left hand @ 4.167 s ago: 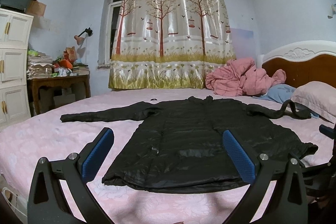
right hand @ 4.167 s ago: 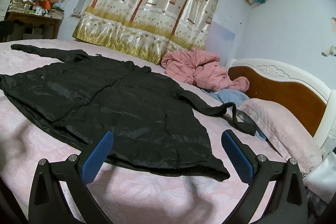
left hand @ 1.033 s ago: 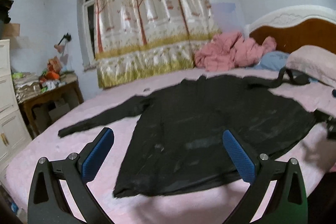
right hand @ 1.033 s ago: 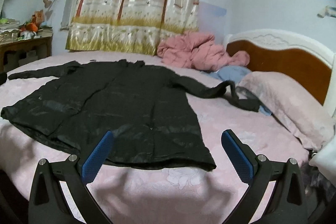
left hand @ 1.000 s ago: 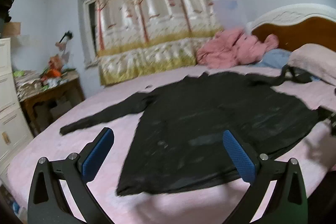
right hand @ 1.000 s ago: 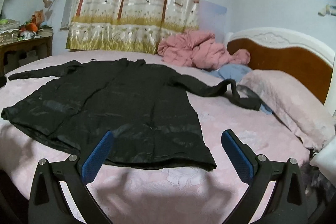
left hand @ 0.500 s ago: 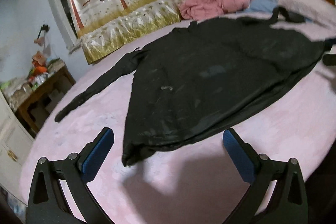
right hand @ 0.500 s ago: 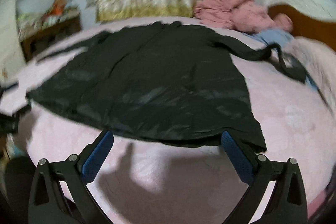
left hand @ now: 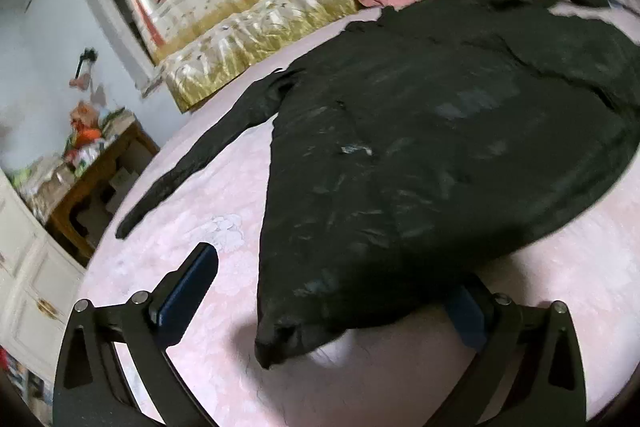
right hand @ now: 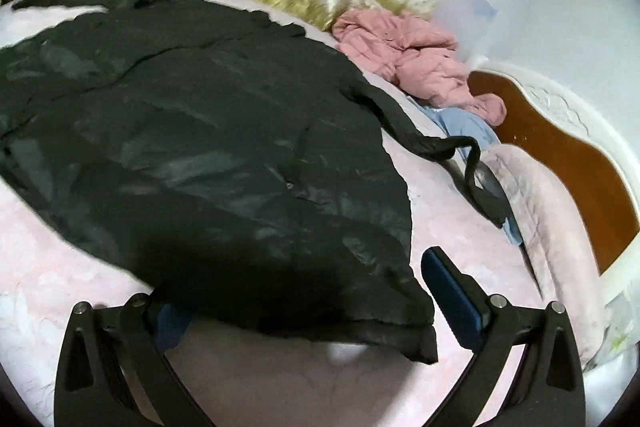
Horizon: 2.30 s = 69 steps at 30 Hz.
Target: Fold large clothes
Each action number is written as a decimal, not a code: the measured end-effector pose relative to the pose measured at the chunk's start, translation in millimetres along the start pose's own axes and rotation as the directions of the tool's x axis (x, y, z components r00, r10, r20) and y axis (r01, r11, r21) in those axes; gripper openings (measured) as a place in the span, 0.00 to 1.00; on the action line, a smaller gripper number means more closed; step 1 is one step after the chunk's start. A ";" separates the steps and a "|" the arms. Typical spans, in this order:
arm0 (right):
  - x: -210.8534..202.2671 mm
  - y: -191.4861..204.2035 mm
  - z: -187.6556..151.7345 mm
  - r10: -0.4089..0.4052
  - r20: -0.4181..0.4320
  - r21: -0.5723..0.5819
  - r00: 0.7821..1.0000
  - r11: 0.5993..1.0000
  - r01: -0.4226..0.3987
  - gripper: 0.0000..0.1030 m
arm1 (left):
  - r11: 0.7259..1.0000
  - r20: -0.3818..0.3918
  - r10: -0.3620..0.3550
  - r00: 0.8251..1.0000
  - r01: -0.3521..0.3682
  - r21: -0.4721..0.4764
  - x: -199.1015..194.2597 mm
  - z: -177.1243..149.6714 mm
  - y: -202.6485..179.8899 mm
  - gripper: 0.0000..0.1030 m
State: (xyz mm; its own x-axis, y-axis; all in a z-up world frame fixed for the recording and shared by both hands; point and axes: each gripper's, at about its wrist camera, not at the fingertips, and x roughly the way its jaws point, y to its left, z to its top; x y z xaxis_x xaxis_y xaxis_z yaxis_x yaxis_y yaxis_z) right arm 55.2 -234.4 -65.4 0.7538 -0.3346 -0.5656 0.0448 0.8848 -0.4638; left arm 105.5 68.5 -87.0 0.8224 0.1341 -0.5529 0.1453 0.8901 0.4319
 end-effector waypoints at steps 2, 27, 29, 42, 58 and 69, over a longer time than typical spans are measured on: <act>-0.2 -6.1 -1.0 0.011 -0.007 0.051 1.000 0.999 -0.011 0.91 | 0.999 0.002 -0.026 1.000 0.026 -0.022 4.6 -2.7 5.1 0.83; -99.5 -38.7 -39.2 0.084 0.233 0.265 0.969 0.953 -0.146 0.06 | 0.983 0.113 0.023 0.993 -0.002 -0.183 -88.3 7.8 17.7 0.07; -94.2 -40.9 -29.3 0.102 0.234 0.264 0.967 0.950 -0.164 0.06 | 0.976 0.104 -0.005 0.995 0.027 -0.217 -81.8 21.3 25.0 0.07; 59.1 -65.3 76.2 0.333 0.007 0.289 0.943 0.902 -0.320 0.06 | 0.970 -0.175 -0.143 0.974 0.102 -0.221 69.8 92.3 30.8 0.16; 50.4 -141.0 48.6 0.242 0.100 0.514 0.965 0.818 -0.258 0.84 | 0.960 0.010 -0.048 0.999 0.049 -0.277 35.6 76.5 60.3 0.88; 84.5 -123.4 22.6 0.327 0.053 0.548 0.944 0.780 -0.301 0.03 | 0.872 -0.134 -0.299 0.945 0.213 -0.441 93.8 50.1 70.0 0.36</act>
State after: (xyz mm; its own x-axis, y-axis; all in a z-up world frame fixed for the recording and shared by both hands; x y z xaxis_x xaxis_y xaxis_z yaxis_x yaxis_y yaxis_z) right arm 128.2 -364.5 -40.5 0.7604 -0.0093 -0.6494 0.1674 0.9689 0.1822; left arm 220.4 121.5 -72.9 0.6598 -0.0810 -0.7470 0.0598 0.9967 -0.0553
